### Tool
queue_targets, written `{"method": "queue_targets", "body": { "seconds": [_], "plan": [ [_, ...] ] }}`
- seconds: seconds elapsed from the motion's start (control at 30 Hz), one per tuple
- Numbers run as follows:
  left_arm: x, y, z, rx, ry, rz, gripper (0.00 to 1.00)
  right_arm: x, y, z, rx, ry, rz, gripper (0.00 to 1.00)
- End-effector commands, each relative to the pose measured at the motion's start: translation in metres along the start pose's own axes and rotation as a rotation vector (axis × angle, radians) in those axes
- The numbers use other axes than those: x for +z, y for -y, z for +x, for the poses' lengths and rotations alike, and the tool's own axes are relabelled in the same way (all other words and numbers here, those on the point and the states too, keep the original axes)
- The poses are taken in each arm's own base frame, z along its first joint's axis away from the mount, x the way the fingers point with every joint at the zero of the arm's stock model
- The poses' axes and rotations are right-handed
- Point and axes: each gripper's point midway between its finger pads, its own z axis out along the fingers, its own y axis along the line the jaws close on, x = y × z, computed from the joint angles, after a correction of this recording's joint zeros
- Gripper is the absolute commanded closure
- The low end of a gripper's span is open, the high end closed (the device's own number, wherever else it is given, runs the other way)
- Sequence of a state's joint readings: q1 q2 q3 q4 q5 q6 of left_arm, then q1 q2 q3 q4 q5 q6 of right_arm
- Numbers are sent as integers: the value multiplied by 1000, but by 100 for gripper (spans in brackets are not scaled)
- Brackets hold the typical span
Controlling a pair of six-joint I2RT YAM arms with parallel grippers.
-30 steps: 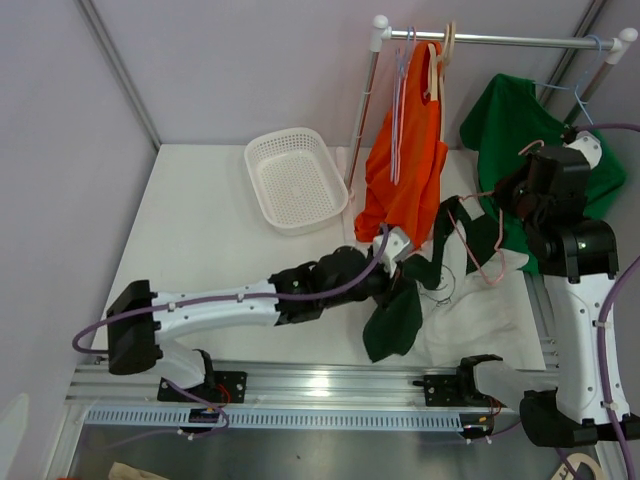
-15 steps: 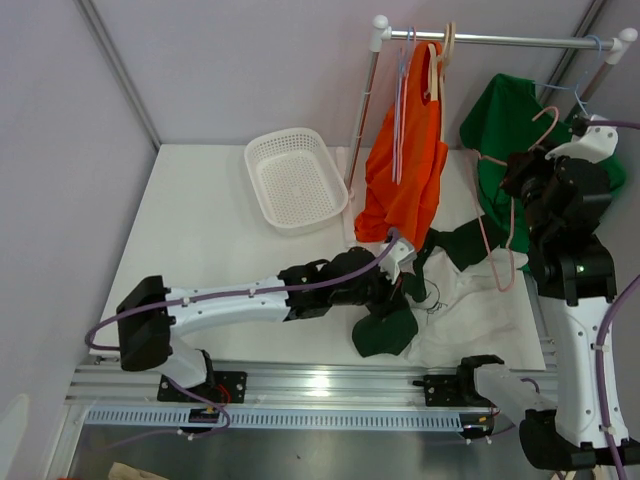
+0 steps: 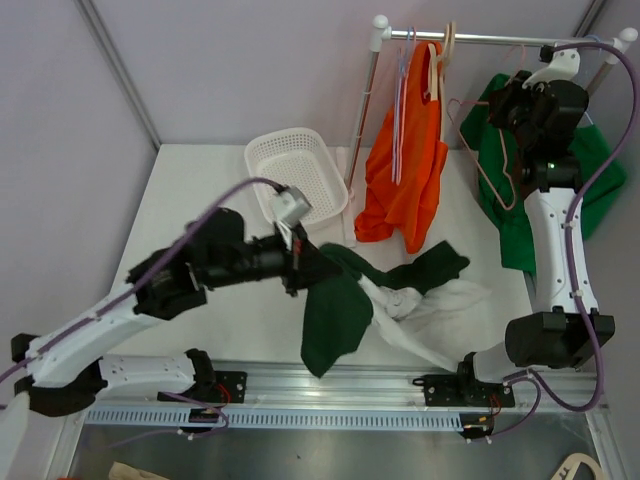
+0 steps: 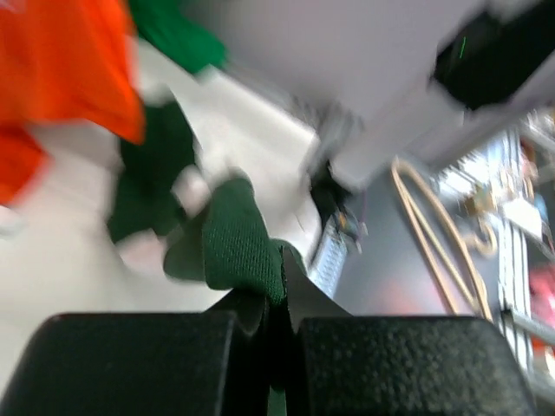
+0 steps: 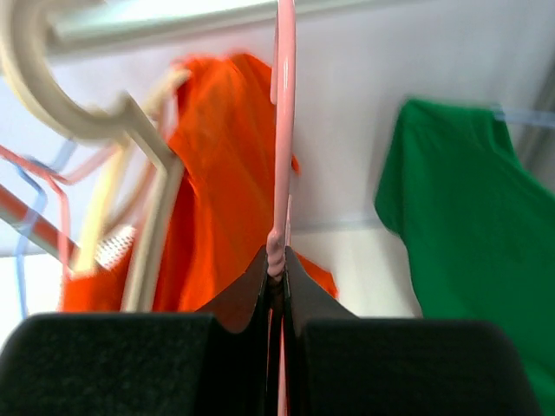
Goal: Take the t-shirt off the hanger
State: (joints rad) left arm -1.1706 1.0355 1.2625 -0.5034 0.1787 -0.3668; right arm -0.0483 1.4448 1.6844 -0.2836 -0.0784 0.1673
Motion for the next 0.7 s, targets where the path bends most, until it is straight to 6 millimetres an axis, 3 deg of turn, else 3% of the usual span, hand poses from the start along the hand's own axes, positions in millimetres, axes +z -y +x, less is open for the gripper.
{"method": "queue_targets", "body": {
  "seconds": [0.0, 0.07, 0.1, 0.17, 0.27, 0.33, 0.37, 0.4, 0.43, 0.5, 0.53, 0.6, 0.67],
  "plan": [
    [-68, -7, -82, 62, 198, -101, 99, -2, -34, -84, -44, 235, -145, 100],
    [-76, -24, -102, 72, 232, -173, 99, 8, -37, -86, -46, 235, -164, 100],
    [-92, -16, -129, 91, 301, -174, 99, 8, -39, -94, -50, 256, -175, 100],
    [-87, -31, -143, 93, 314, -234, 99, 16, -39, -94, -54, 257, -178, 100],
    [-97, -29, -185, 125, 403, -255, 99, 22, -42, -98, -63, 261, -194, 100],
    [-80, -46, -199, 122, 380, -293, 99, 30, -41, -94, -55, 251, -196, 100],
    [-84, -44, -214, 136, 409, -294, 99, 34, -40, -92, -52, 242, -193, 100],
    [-66, -58, -216, 126, 379, -310, 99, 43, -38, -84, -50, 219, -192, 100],
    [-81, -57, -240, 142, 445, -325, 99, 43, -40, -88, -52, 224, -198, 100],
    [-73, -70, -249, 130, 439, -327, 99, 49, -39, -82, -51, 207, -200, 100],
    [-78, -79, -269, 137, 481, -347, 99, 53, -38, -79, -48, 199, -198, 100],
    [-75, -89, -282, 131, 502, -333, 99, 56, -36, -76, -48, 194, -188, 100],
    [-83, -102, -307, 137, 577, -334, 99, 59, -34, -72, -49, 186, -185, 100]
  ]
}}
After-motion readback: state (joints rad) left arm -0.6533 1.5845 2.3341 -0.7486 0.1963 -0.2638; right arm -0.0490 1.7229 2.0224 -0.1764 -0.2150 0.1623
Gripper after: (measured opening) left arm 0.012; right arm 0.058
